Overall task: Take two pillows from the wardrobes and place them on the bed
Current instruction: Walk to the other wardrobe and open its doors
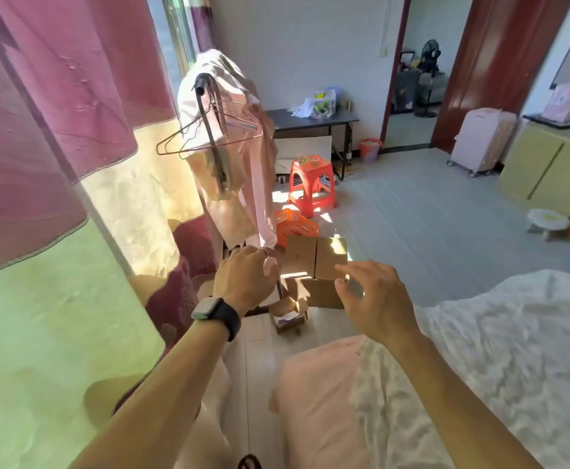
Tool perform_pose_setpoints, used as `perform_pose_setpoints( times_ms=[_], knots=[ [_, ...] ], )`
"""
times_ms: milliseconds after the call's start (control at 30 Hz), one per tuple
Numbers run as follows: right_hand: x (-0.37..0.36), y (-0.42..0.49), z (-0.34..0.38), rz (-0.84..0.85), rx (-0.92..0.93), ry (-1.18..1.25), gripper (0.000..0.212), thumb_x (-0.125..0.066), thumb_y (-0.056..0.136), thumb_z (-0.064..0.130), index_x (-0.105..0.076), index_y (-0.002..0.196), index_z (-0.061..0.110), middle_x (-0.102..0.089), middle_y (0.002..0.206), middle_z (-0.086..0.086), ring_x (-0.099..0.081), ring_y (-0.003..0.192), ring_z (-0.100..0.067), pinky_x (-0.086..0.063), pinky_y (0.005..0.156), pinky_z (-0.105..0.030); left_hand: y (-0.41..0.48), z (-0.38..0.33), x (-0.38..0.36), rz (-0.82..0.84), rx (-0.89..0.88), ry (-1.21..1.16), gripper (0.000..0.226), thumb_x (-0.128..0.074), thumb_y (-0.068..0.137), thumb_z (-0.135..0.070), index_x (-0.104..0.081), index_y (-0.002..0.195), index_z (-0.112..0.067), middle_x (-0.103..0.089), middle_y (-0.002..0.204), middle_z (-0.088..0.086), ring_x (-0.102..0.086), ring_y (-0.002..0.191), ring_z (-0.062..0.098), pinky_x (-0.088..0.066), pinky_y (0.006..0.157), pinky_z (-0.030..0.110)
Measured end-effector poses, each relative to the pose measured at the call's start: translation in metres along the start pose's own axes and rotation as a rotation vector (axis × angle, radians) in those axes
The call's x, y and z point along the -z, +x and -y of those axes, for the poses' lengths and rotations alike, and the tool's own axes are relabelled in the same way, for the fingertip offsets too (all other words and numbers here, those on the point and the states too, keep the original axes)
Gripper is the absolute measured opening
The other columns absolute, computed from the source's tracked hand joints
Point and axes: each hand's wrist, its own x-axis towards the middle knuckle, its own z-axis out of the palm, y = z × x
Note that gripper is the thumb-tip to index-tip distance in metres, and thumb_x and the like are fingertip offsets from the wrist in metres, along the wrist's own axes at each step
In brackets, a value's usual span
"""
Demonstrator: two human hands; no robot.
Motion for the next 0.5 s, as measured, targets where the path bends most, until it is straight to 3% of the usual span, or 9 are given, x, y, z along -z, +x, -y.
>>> perform_pose_setpoints(
  times_ms=[200,367,500],
  knots=[
    [-0.074,0.116,-0.026,-0.015,-0.086,-0.055,0.031,-0.060,0.096,0.038,-0.070,0.124,0.031,-0.066,0.130,0.008,-0.051,0.126,-0.021,-0.047,0.101,-0.041,0.142,0.038,-0.038,0.062,-0.066,-0.067,0.033,-0.051,0.097,-0.036,-0.066,0.125,-0.029,-0.063,0.130,-0.001,-0.058,0.117,0.024,-0.049,0.097,0.042],
    [-0.118,0.205,-0.048,-0.024,-0.187,-0.072,0.030,-0.062,0.095,0.036,-0.071,0.123,0.030,-0.066,0.130,0.007,-0.051,0.125,-0.022,-0.045,0.102,-0.040,0.249,0.071,-0.053,0.092,-0.107,-0.091,0.032,-0.049,0.097,-0.037,-0.065,0.124,-0.030,-0.065,0.123,0.000,-0.058,0.114,0.025,-0.047,0.093,0.041],
    [-0.140,0.252,-0.074,-0.074,-0.260,-0.066,0.028,-0.063,0.094,0.034,-0.073,0.119,0.027,-0.070,0.124,0.004,-0.057,0.120,-0.027,-0.049,0.100,-0.044,0.320,0.079,-0.073,0.145,-0.140,-0.118,0.034,-0.052,0.096,-0.038,-0.065,0.127,-0.030,-0.065,0.123,0.001,-0.058,0.115,0.026,-0.050,0.095,0.046]
  ],
)
